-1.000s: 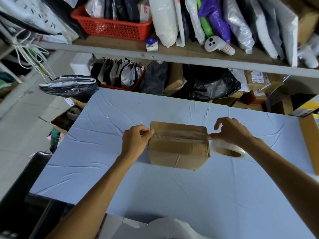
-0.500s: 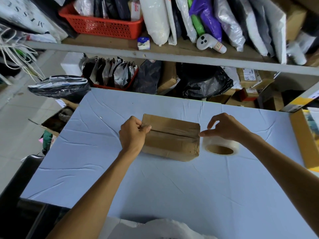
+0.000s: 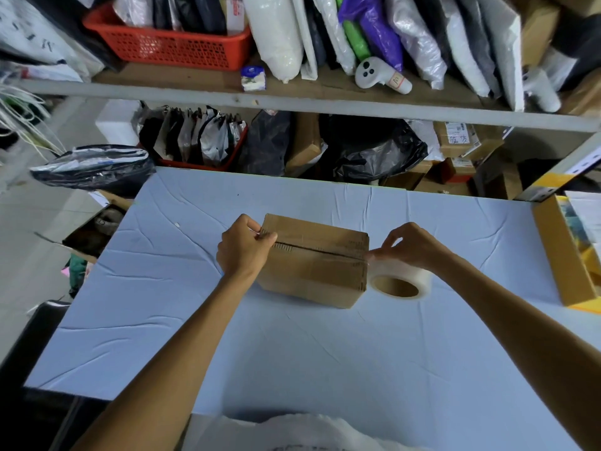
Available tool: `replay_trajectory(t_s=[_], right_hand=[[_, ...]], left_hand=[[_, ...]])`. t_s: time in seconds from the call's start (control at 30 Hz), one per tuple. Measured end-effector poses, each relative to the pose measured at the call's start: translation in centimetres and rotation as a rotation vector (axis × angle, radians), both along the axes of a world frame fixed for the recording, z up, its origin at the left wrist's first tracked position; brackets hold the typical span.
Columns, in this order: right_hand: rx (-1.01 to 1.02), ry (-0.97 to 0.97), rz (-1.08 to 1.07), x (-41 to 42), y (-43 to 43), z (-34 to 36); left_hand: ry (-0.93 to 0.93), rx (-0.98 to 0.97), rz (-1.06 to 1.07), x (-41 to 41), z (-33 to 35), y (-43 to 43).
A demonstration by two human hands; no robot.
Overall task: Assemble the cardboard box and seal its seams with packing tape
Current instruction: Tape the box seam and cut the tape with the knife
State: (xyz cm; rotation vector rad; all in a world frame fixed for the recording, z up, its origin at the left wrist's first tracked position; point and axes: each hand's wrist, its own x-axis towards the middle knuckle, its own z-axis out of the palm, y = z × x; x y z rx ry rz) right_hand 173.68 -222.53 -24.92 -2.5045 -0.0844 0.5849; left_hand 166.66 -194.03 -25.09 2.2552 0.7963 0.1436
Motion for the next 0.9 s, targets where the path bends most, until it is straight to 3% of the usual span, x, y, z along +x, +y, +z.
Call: replay_trajectory(t_s=[0.2, 0.4, 0.47, 0.67, 0.73, 0.9], right_hand=[[0.053, -0.007, -0.027, -0.5, -0.6, -1.4], [0.274, -0.002, -0.006, -1.0, -1.4, -1.0], [0.212, -0.013, 0.026, -0.8, -1.2, -1.0], [-0.22, -0.018, 0.045, -0.6, -0.9, -1.1], [-0.14, -0.022, 0.032, -0.9, -1.2, -0.9], [0.283, 0.11, 0.072, -1.2, -2.3, -0.6]], left_hand=[[0.041, -0.069, 0.066, 0.7, 0.0, 0.2], [-0.034, -0.108, 0.132, 1.1, -0.1, 0.5], [-0.04, -0.109, 0.132, 1.1, -0.2, 0.6], [-0.057, -0.078, 0.105, 1.4, -0.5, 0.2], [-0.066, -0.075, 0.119, 1.3, -0.6, 0.5], [-0.078, -0.074, 0.178, 1.4, -0.4, 1.9]])
